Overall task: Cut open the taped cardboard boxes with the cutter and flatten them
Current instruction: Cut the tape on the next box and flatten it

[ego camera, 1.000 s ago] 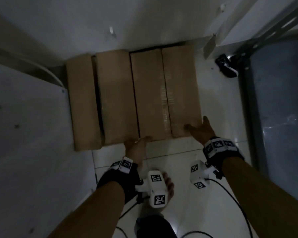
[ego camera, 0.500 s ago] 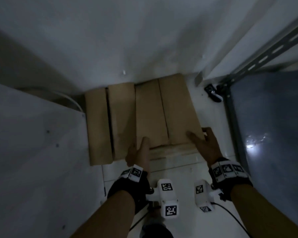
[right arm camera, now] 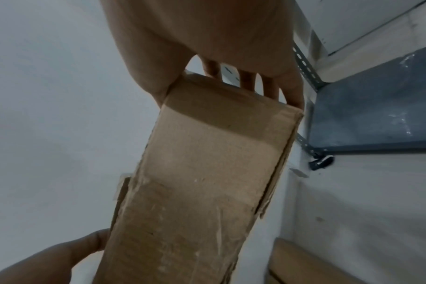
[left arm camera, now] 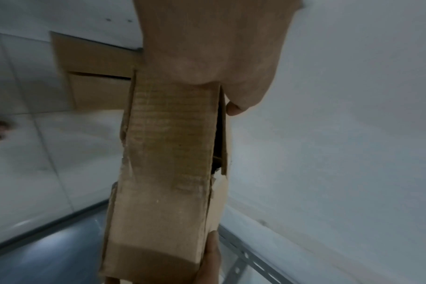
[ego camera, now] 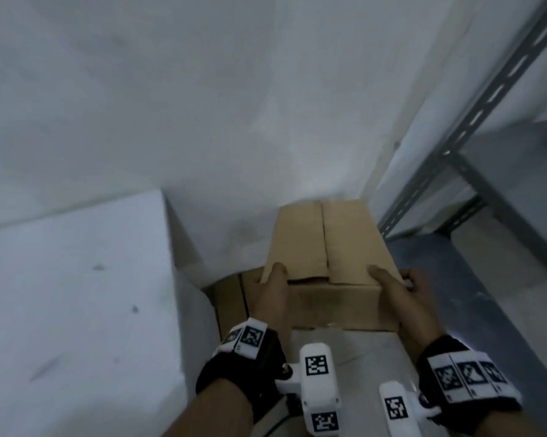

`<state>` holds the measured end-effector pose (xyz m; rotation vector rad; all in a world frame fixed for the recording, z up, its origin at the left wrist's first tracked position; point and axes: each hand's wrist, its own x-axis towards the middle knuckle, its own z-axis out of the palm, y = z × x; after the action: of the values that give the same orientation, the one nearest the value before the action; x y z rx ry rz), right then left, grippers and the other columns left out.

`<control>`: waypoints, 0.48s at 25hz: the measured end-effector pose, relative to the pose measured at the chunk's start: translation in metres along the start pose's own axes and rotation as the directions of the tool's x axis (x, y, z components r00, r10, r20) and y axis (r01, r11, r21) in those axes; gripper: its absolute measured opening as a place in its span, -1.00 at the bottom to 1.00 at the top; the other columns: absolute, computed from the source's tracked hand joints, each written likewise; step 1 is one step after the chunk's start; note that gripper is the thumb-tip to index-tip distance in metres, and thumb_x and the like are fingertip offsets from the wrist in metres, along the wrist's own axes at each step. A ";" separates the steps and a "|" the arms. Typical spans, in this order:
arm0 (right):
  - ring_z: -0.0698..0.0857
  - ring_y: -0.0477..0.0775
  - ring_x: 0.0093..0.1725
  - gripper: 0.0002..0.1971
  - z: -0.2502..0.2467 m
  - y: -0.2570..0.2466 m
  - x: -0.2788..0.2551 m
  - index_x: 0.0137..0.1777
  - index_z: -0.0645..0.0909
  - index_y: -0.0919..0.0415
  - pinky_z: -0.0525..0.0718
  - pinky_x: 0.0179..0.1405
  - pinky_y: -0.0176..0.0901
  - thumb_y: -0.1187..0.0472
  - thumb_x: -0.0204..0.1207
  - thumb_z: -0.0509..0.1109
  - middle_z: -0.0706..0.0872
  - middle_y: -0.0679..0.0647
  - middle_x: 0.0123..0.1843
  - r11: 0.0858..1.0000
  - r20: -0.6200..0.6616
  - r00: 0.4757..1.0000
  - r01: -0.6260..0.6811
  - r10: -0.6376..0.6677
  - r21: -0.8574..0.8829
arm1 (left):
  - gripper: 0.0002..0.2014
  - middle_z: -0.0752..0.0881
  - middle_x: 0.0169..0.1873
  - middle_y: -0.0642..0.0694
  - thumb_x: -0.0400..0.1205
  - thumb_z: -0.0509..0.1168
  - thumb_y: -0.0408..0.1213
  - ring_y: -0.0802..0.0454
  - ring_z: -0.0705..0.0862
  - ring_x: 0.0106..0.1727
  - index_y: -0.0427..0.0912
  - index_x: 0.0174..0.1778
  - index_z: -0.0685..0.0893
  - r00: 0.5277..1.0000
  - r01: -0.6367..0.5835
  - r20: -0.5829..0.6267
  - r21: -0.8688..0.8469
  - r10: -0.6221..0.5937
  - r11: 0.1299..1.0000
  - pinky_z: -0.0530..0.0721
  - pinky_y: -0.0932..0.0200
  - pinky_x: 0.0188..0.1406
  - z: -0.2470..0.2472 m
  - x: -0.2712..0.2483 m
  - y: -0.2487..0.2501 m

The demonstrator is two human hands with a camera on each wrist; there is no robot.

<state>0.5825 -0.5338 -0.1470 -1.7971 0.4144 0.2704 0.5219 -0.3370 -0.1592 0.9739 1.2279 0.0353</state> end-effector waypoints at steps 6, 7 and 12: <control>0.66 0.24 0.11 -0.60 -0.003 -0.105 -0.202 -0.04 0.51 0.15 0.65 -0.01 0.28 -0.10 0.43 0.59 0.67 0.20 0.15 0.982 -0.003 0.993 0.118 -0.119 0.147 | -0.48 0.62 0.16 -0.08 0.53 0.50 0.04 -0.06 0.64 0.11 -0.04 0.33 0.52 0.944 -0.236 0.272 0.152 0.189 0.960 0.67 0.02 0.05 -0.153 -0.139 0.107; 0.66 0.24 0.12 -0.60 0.003 -0.115 -0.231 -0.01 0.53 0.16 0.67 0.01 0.33 -0.09 0.43 0.59 0.69 0.18 0.15 0.975 0.024 0.991 0.128 -0.135 0.183 | -0.54 0.62 0.12 -0.04 0.56 0.49 0.02 -0.02 0.63 0.09 -0.05 0.30 0.54 0.926 -0.306 0.282 0.172 0.250 0.936 0.64 0.04 0.03 -0.183 -0.146 0.117; 0.63 0.19 0.04 -0.66 0.096 -0.132 -0.343 -0.02 0.55 0.04 0.57 -0.15 0.07 0.07 0.31 0.63 0.69 0.09 0.04 0.968 0.296 0.952 0.006 -0.083 0.252 | -0.72 0.77 0.11 -0.15 0.63 0.45 -0.15 -0.04 0.76 0.08 -0.17 0.20 0.65 0.886 -0.411 0.290 0.131 0.362 0.902 0.68 0.13 -0.07 -0.372 -0.165 0.147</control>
<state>0.3287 -0.3645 0.0795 -1.4862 0.1779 0.4382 0.2292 -0.1058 0.0604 1.3385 0.7895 0.1048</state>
